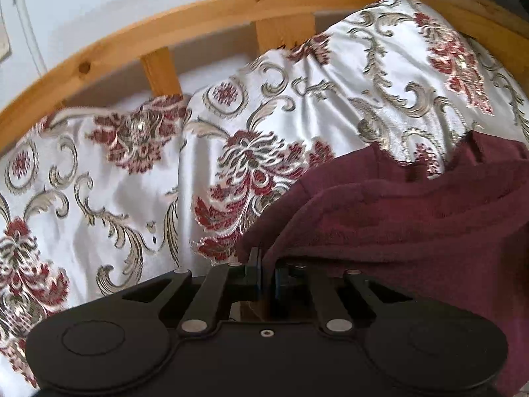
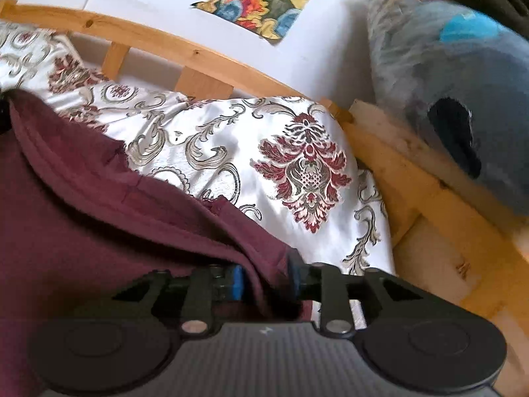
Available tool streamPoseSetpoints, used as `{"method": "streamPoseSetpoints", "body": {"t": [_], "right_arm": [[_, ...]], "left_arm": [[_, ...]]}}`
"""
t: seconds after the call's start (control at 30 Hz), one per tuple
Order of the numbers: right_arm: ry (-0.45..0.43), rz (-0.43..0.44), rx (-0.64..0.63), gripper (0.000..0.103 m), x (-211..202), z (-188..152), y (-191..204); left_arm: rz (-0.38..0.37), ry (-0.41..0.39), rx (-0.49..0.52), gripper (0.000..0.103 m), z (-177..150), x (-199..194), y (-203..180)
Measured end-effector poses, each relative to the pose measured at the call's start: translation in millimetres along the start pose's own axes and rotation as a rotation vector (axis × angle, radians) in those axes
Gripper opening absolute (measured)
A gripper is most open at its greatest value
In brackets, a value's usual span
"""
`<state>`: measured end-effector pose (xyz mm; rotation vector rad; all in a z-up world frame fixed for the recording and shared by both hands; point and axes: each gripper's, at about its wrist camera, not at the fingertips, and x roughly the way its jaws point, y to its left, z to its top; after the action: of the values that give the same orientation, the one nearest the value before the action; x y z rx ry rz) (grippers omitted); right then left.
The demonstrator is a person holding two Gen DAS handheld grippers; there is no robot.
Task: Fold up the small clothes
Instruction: 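Lift the hem with both grippers and fold it over toward the collar, then lay the folded hem down and open both grippers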
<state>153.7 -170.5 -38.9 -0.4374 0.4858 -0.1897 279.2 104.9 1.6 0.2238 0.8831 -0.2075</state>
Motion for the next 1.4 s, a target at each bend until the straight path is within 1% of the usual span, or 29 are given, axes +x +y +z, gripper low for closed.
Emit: {"method": "streamPoseSetpoints", "body": {"t": [0.03,0.07,0.13,0.17,0.2,0.23,0.27,0.33,0.43,0.5,0.57,0.63,0.67,0.73,0.77,0.8,0.83,0.87,0.9,0.93,0.97,1.03,1.07,1.13,1.2,1.27,1.33,1.37,1.4], "right_arm": [[0.002,0.005,0.018,0.054,0,0,-2],[0.006,0.015,0.039,0.057,0,-1,-5],[0.017,0.026,0.079,0.068,-1,-4,-11],[0.022,0.024,0.098,0.072,-2,-6,-13],[0.027,0.019,0.114,0.077,-3,-7,-15],[0.031,0.017,0.125,0.08,-3,-9,-17],[0.036,0.013,0.132,0.082,-3,-11,-18],[0.041,0.007,0.142,0.088,-4,-13,-20],[0.043,0.009,0.158,0.089,-5,-15,-21],[0.034,0.014,0.168,0.089,-5,-16,-22],[0.018,0.015,0.173,0.089,-4,-16,-22],[0.0,0.018,0.172,0.089,0,-14,-22],[-0.005,0.019,0.172,0.089,3,-13,-22],[-0.004,0.015,0.19,0.089,10,-12,-22],[0.004,0.014,0.225,0.089,16,-12,-24],[0.012,0.019,0.256,0.088,20,-13,-26],[0.019,0.031,0.279,0.083,24,-14,-27],[0.021,0.044,0.282,0.077,27,-16,-27],[0.021,0.056,0.275,0.062,28,-17,-26],[0.017,0.067,0.273,0.052,29,-19,-26],[0.004,0.087,0.281,0.047,28,-20,-26],[-0.025,0.12,0.313,0.024,25,-23,-32],[-0.03,0.133,0.334,0.023,24,-23,-36],[-0.033,0.143,0.375,0.021,21,-25,-43],[-0.021,0.139,0.407,0.021,21,-26,-48],[-0.014,0.132,0.411,0.021,20,-27,-49],[-0.008,0.121,0.405,0.022,19,-28,-47],[-0.006,0.117,0.404,0.023,19,-28,-47],[-0.005,0.113,0.403,0.026,18,-28,-47]], "left_arm": [[0.0,0.009,-0.012,0.008,1,3,1],[-0.002,0.015,-0.024,0.008,2,6,3],[-0.008,0.024,-0.048,0.009,2,10,5],[-0.007,0.028,-0.053,0.01,2,11,5],[-0.004,0.028,-0.053,0.013,1,11,6],[0.003,0.024,-0.051,0.017,1,11,6],[0.009,0.02,-0.05,0.019,1,11,6],[0.014,0.013,-0.059,0.022,2,9,8],[0.011,0.004,-0.095,0.027,6,5,14],[0.033,-0.017,-0.119,0.03,12,1,17],[0.068,-0.048,-0.131,0.035,18,-4,21],[0.093,-0.068,-0.135,0.048,23,-6,26],[0.104,-0.072,-0.139,0.052,24,-6,29],[0.128,-0.074,-0.153,0.065,25,-7,35],[0.134,-0.072,-0.16,0.067,23,-7,37],[0.134,-0.071,-0.17,0.072,20,-7,39],[0.126,-0.074,-0.181,0.078,16,-8,41],[0.11,-0.082,-0.195,0.081,12,-8,43],[0.088,-0.09,-0.206,0.084,7,-9,44],[0.062,-0.097,-0.211,0.084,2,-9,44],[0.022,-0.107,-0.212,0.084,-4,-10,42],[-0.049,-0.144,-0.192,0.084,-14,-13,37],[-0.066,-0.163,-0.162,0.084,-20,-14,30],[-0.083,-0.167,-0.086,0.086,-27,-14,15],[-0.068,-0.147,0.013,0.086,-29,-9,-6],[-0.019,-0.131,0.089,0.086,-25,-1,-25],[0.067,-0.099,0.142,0.086,-19,11,-39],[0.092,-0.088,0.141,0.086,-16,17,-42],[0.099,-0.085,0.125,0.086,-13,22,-41]]}}
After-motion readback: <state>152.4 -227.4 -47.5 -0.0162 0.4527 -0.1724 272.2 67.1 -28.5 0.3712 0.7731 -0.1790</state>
